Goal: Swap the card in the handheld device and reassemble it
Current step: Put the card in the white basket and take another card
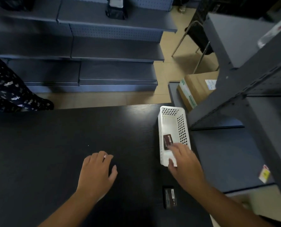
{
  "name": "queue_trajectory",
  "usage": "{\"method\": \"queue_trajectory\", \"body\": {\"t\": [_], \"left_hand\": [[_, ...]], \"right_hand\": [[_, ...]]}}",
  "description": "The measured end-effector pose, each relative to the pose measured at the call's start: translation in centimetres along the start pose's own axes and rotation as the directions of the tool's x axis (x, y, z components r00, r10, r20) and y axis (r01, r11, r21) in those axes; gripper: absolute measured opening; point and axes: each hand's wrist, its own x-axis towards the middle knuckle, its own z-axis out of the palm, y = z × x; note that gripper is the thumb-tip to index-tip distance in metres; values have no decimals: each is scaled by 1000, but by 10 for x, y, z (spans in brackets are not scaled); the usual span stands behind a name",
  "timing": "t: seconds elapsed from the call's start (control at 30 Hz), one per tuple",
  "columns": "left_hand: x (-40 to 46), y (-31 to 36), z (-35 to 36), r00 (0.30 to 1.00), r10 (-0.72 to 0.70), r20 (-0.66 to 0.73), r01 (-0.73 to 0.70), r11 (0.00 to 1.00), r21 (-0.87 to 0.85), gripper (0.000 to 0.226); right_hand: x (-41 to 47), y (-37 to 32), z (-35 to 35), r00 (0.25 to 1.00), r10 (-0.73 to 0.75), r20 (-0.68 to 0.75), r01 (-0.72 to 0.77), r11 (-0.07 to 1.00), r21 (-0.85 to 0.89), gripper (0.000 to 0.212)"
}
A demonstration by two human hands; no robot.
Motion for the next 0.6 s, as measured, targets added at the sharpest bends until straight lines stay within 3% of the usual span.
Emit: {"method": "queue_trajectory", "body": {"t": [0.07, 0.1, 0.17, 0.27, 0.4, 0.6], "left_hand": [[-3, 5, -1, 1000, 18, 14, -17, 1000, -15, 34], [-6, 7, -3, 1000, 18, 26, -17, 1000, -25, 35], [-16, 10, -6, 999, 7, 33, -6, 999, -42, 35], [-32, 10, -7, 1000, -17, 15, 18, 999, -44, 35], [-60, -3, 1, 995, -92, 30, 92, 996, 15, 34], [-108, -9, -4, 966, -255, 32, 254, 967, 19, 31]], "right_hand": [[-43, -5, 1, 990, -134, 35, 134, 991, 1, 47], [-62, -4, 6, 976, -175, 129, 177, 984, -6, 50], [-89, 3, 21, 894, -153, 422, 191, 980, -49, 72], [-104, 21, 46, 780, -72, 622, 134, 990, -53, 94], [-102, 27, 66, 712, -79, 697, 126, 992, -16, 94], [-110, 15, 79, 748, -100, 656, 191, 979, -69, 71]]}}
